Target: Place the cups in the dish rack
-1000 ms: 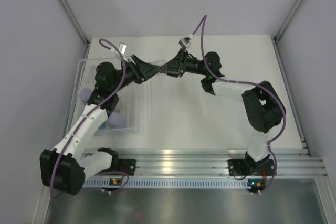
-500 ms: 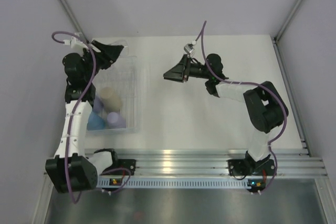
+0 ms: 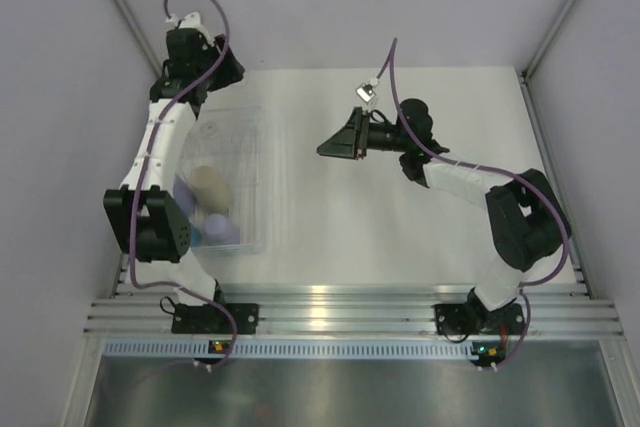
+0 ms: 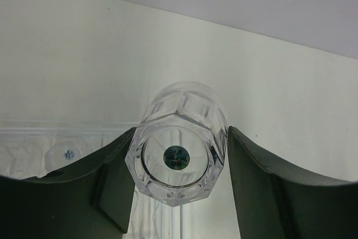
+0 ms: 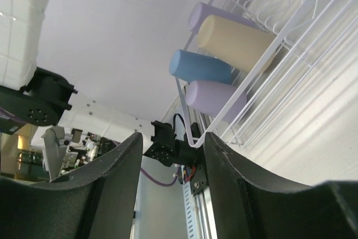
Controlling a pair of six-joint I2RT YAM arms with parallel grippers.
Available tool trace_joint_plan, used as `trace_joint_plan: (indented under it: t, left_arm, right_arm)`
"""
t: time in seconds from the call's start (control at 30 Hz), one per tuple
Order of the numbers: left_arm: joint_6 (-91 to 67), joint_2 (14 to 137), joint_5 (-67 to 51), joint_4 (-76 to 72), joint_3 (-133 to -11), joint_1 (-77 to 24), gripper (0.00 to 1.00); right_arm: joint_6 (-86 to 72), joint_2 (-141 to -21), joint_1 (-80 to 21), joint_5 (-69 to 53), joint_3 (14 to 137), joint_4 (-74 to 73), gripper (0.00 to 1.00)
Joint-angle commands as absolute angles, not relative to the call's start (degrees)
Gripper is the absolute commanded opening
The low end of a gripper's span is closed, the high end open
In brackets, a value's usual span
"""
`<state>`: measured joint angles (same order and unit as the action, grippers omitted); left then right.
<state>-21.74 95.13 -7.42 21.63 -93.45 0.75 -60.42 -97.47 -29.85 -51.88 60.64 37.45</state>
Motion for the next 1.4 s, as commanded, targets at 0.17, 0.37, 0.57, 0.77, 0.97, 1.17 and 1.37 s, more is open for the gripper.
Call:
trace_joint_plan:
  t: [0.17, 0.37, 0.57, 0.77, 0.97, 1.17, 1.37]
  left_arm:
    - [-12.2, 102.2, 13.4, 34.4, -99.9, -9.8, 0.00]
    - [-14.6, 100.4, 16.9, 34.2, -93.9, -9.9, 0.00]
    - [-17.4, 100.5, 13.7, 31.4, -88.5, -8.6, 0.00]
    - [-17.2, 102.0, 13.1, 26.6, -85.8, -8.1, 0.00]
    - [-16.5, 105.2, 13.8, 23.7, -86.7, -7.8, 0.00]
    - [-15.8, 108.7, 14.9, 22.4, -86.9, -7.4, 0.00]
    - [-15.6, 110.6, 15.6, 22.4, -85.3, -6.9, 0.00]
  right_arm:
    - [-55.0, -92.3, -28.7, -51.4, 57.1, 33.8, 0.49]
    - [-54.6, -92.0, -28.3, -51.7, 55.4, 33.3, 0.49]
    - [-54.6, -92.6, -28.3, -52.0, 55.8, 33.3, 0.50]
    - [-54.3, -92.4, -28.1, -52.1, 55.8, 33.2, 0.50]
    - [-54.4, -92.3, -28.1, -52.1, 55.7, 33.1, 0.50]
    - [-54.3, -92.3, -28.0, -52.2, 55.5, 33.0, 0.50]
    - [-54.3, -92.6, -27.9, -52.4, 55.7, 32.9, 0.50]
